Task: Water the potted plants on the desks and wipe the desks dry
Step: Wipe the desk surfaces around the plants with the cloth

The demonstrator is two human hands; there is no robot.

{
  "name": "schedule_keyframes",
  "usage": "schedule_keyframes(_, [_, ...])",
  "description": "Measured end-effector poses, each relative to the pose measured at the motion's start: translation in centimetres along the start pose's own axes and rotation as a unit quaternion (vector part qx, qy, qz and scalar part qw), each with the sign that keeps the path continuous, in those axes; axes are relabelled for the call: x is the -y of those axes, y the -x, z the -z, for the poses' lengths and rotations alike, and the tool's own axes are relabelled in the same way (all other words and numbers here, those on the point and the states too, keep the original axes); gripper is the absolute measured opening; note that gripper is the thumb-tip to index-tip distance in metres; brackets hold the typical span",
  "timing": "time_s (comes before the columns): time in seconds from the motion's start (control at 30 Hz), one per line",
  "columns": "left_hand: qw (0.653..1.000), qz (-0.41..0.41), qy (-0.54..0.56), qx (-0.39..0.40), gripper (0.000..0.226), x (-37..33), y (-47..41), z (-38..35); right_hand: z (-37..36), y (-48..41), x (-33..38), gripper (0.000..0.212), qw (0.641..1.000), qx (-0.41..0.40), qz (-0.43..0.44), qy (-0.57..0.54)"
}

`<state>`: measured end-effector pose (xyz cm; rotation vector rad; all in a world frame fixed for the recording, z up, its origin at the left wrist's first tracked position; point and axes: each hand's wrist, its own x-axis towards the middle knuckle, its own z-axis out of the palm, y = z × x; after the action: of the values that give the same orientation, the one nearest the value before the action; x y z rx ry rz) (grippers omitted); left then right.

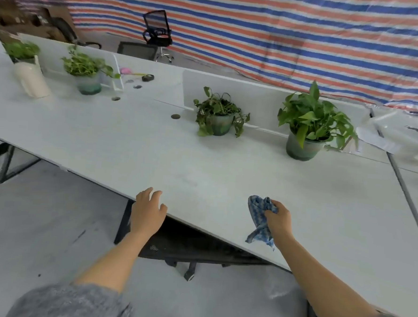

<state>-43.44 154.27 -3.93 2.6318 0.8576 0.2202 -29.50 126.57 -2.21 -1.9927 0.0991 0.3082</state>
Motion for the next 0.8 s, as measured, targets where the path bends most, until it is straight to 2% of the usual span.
schedule_keyframes(0.1, [1.0, -0.003, 0.002, 0.001, 0.043, 5.6, -2.0, 2.3, -5.3, 0.8, 2.4, 0.041, 1.0, -0.008, 0.002, -0.018])
schedule_keyframes(0.23, [0.999, 0.014, 0.009, 0.037, 0.044, 9.7, -3.4, 2.7, -9.4, 1.2, 3.8, 0.04, 0.999, -0.02, -0.029, -0.034])
schedule_keyframes(0.53, [0.997, -0.031, -0.017, 0.066, 0.047, 12.6, -12.9, 2.9, -13.9, -6.4, 7.1, 0.034, 0.988, -0.1, -0.09, -0.07])
schedule_keyframes(0.63, [0.997, -0.033, -0.045, 0.06, 0.047, 14.1, -17.1, 4.0, -16.7, -9.5, 8.7, 0.031, 0.986, -0.099, -0.11, -0.078])
schedule_keyframes(0.8, [0.993, -0.031, -0.058, 0.1, 0.047, 14.8, -20.9, 3.0, -20.8, -12.1, 11.6, 0.036, 0.989, -0.084, -0.108, -0.054])
